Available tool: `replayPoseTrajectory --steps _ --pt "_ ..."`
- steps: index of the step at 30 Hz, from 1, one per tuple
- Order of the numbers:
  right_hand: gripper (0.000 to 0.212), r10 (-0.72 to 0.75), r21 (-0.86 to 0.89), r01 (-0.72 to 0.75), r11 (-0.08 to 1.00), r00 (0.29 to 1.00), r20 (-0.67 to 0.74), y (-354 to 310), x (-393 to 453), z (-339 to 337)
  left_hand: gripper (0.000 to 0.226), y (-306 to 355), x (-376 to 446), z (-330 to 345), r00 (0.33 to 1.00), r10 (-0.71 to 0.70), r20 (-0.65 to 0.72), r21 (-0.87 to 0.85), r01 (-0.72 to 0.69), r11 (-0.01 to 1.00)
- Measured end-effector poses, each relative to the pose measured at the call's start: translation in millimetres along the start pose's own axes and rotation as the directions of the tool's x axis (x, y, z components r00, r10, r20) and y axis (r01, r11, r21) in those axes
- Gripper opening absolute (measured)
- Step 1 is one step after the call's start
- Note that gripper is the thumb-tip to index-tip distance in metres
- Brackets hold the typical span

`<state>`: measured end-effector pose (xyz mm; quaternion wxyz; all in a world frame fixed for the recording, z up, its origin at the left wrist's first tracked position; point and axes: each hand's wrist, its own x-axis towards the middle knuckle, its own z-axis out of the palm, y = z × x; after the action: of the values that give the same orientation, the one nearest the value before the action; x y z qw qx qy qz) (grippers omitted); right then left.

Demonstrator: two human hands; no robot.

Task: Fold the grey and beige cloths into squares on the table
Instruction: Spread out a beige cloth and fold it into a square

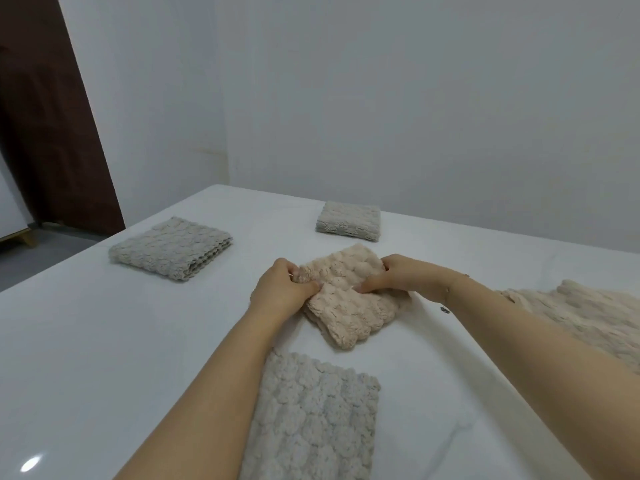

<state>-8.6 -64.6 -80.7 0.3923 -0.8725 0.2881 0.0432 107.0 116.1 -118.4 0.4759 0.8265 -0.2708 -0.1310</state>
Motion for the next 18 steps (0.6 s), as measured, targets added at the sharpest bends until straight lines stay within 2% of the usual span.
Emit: replayPoseTrajectory --steps 1,3,4,6,9,11,14,18 --pt "0.039 -0.026 0.144 0.022 0.989 0.999 0.027 2 -3 -2 0.035 4 -2 0 1.0 -0.013 0.006 -0.158 0.014 0.987" --pt "0.04 -0.072 0.424 0.034 0.905 0.995 0.074 7 -14 -9 0.041 14 -7 1 0.998 -0.044 0.051 -0.448 0.063 0.892" --pt "0.04 -0.099 0.506 0.046 0.861 0.992 0.077 9 -21 -13 0.046 18 -9 1 0.995 -0.051 0.086 -0.552 0.09 0.829" --pt "0.043 -0.125 0.575 0.086 0.814 0.992 0.028 15 -32 -23 0.054 24 -11 3 0.988 -0.043 0.149 -0.642 0.129 0.756" --pt "0.049 -0.113 0.603 0.136 0.786 0.991 -0.077 27 -46 -43 0.056 45 -8 4 0.979 0.007 0.202 -0.58 0.114 0.807" --pt "0.043 -0.085 0.616 0.182 0.767 0.979 -0.184 36 -54 -58 0.052 69 -2 11 0.974 0.056 0.218 -0.524 0.069 0.849" --pt "0.038 -0.038 0.652 0.263 0.711 0.94 -0.339 54 -67 -86 0.048 110 3 36 0.963 0.115 0.243 -0.471 0.014 0.882" --pt "0.046 0.032 0.664 0.328 0.672 0.883 -0.469 92 -85 -126 0.047 138 8 90 0.929 0.141 0.342 -0.431 0.022 0.902"
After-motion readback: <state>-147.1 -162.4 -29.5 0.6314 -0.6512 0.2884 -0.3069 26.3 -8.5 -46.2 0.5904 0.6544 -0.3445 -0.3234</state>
